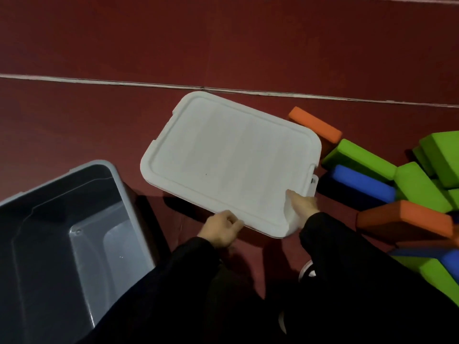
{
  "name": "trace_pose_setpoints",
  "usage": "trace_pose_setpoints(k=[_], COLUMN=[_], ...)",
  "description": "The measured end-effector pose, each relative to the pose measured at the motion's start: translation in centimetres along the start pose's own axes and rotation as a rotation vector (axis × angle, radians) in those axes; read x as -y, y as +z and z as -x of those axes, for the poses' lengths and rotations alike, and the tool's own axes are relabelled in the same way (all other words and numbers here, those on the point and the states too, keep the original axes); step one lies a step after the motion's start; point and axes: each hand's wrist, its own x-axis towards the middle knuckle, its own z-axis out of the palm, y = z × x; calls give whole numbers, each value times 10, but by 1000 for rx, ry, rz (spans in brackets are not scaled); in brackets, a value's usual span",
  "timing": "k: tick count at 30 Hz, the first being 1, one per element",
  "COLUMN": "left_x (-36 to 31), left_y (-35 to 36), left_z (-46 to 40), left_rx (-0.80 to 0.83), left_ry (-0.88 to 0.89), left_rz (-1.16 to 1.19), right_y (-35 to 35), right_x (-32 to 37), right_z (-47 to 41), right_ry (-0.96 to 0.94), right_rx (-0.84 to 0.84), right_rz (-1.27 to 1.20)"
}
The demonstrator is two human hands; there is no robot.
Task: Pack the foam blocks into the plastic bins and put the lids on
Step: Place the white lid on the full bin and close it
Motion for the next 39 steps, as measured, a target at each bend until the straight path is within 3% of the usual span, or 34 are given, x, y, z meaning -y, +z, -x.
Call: trace_pose_setpoints(k=[1,3,6,11,17,20,23,26,29,33,36,39], left_x=[1,7,22,48,50,50,55,68,77,69,79,93], left_y=[-13,-44,-89,-138,-161,-162,-141,-124,-127,-154,-161,-153], left_z=[-3,-10,-32,-63,-89,-95,-79,-51,-44,-65,-73,-73], left_rx=[-179,-422,-555,-516,-565,-647,-681,-590,-444,-451,-407,-419], left_ry=[54,122,114,-86,-64,-134,-142,-228,-308,-301,-328,-336], left_rz=[-120,-125,-267,-311,-178,-303,-269,-137,-164,-215,3,300], right_y=[4,9,1,-18,-20,-13,-26,-38,-40,-30,-31,-37], right_x=[-8,-10,-11,3,17,20,17,25,30,41,43,40], right_z=[0,3,1,-8,-28,-31,-38,-45,-49,-47,-48,-54], right_ry=[39,-13,-79,-115,-226,-312,-293,-373,-424,-359,-301,-163], right_rx=[9,1,-42,-13,-27,-52,-149,-236,-284,-271,-262,-230], right_rz=[-19,-56,-111,-196,-89,98,370,402,456,494,439,228])
